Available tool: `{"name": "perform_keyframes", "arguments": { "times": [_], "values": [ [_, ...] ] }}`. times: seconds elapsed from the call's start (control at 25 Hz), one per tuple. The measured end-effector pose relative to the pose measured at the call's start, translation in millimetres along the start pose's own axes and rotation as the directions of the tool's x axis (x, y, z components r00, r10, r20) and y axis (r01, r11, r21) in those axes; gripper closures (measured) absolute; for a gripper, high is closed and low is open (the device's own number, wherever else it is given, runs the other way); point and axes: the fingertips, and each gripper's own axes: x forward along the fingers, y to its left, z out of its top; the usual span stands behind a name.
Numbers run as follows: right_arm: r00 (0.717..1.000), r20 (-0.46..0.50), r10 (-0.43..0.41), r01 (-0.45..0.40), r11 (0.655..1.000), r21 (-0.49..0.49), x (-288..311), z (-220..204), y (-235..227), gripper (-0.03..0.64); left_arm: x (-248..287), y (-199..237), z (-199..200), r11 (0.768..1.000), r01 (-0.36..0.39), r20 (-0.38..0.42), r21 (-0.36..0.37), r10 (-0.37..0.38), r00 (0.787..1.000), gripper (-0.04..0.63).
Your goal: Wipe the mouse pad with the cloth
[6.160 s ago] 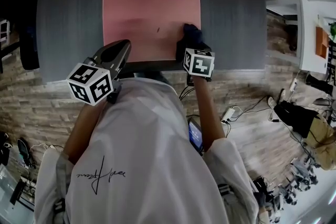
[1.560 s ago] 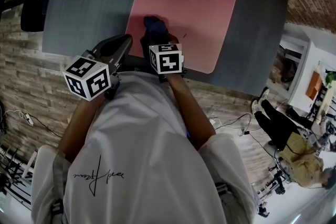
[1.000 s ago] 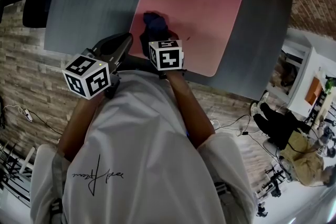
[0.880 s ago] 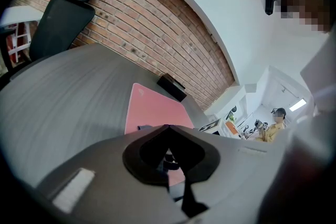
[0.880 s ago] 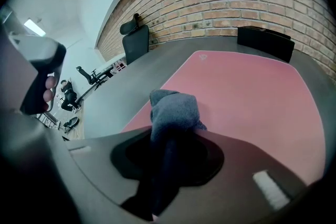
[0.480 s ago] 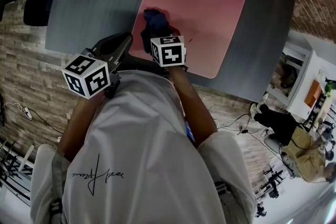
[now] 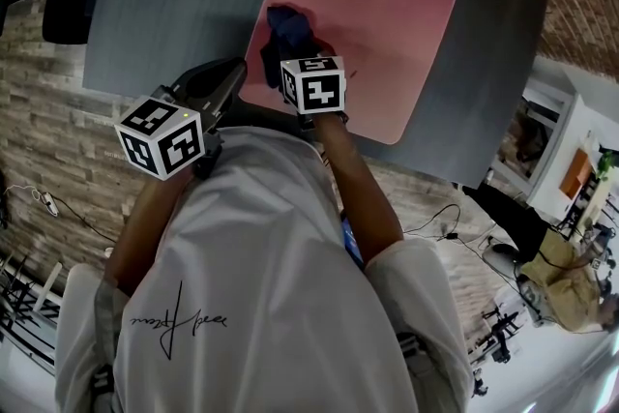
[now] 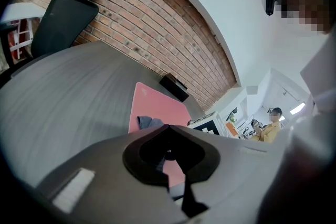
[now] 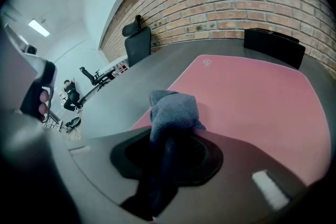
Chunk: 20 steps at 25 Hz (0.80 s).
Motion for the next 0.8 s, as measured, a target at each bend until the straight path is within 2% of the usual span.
{"name": "perform_keyframes", "arguments": {
  "times": [0.8],
  "values": [
    [1.000,0.016,0.000,0.000,1.000,0.001,7.5,14.7,-8.8,0.520,0.6,10.0,6.6,1.000,-0.013,0.007,-0.014,0.013,1.000,0.594]
  ]
}}
